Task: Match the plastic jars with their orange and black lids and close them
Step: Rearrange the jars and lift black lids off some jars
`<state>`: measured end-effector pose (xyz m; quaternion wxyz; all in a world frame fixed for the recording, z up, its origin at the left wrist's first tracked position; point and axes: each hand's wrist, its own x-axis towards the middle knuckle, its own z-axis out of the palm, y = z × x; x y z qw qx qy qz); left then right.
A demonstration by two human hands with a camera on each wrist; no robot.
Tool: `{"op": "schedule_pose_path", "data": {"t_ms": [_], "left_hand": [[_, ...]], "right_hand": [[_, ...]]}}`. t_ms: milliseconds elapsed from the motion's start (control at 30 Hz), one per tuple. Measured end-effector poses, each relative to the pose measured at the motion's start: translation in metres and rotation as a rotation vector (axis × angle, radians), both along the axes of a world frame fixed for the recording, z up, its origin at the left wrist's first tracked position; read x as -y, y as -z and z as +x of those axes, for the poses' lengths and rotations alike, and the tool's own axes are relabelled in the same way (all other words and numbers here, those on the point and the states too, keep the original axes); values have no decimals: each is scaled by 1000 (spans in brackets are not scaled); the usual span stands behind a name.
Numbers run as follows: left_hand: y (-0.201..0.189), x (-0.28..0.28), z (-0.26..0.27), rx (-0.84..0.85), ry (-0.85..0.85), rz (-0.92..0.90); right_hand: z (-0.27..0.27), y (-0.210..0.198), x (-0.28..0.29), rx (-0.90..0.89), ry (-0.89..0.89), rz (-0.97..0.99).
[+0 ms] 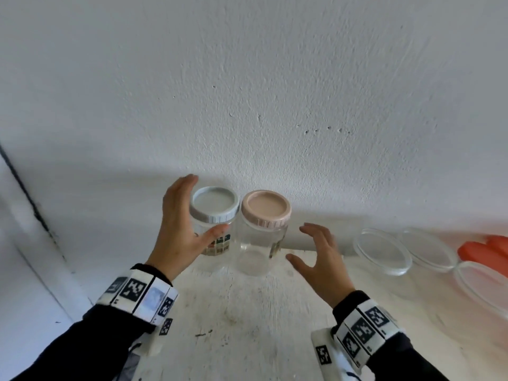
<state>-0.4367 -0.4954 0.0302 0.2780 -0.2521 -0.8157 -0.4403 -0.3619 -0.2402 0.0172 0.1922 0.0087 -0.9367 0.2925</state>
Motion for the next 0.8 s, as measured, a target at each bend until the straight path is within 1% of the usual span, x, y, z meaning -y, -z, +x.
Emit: {"op": "schedule_pose_path", "data": {"t_ms": [67,133,267,367,400,467,567,667,800], "left_hand": [[-11,-15,8,-182,7,-164],[-18,-33,14,-261,23,-302],[-13,-60,18,-263,30,-511],[-5,-69,17,-252,-33,-625],[-4,-70,17,-253,-60,-652],[-2,-72,16,-256,-94,-670],[-2,-74,16,-271,-103,-638],[-1,-74,16,-283,-109,-609],[-1,-76,17,-283,-118,-594]], "right_hand": [[8,-2,-22,-109,49,129],[16,-3,-43,-123,140,219],[33,-1,-79,-6,374,333],[44,1,-90,158,457,360],[46,1,-91,169,453,345],[47,0,-91,134,410,290],[43,-1,-83,91,332,236],[35,1,-70,44,221,218],[22,4,-49,45,120,230]]}}
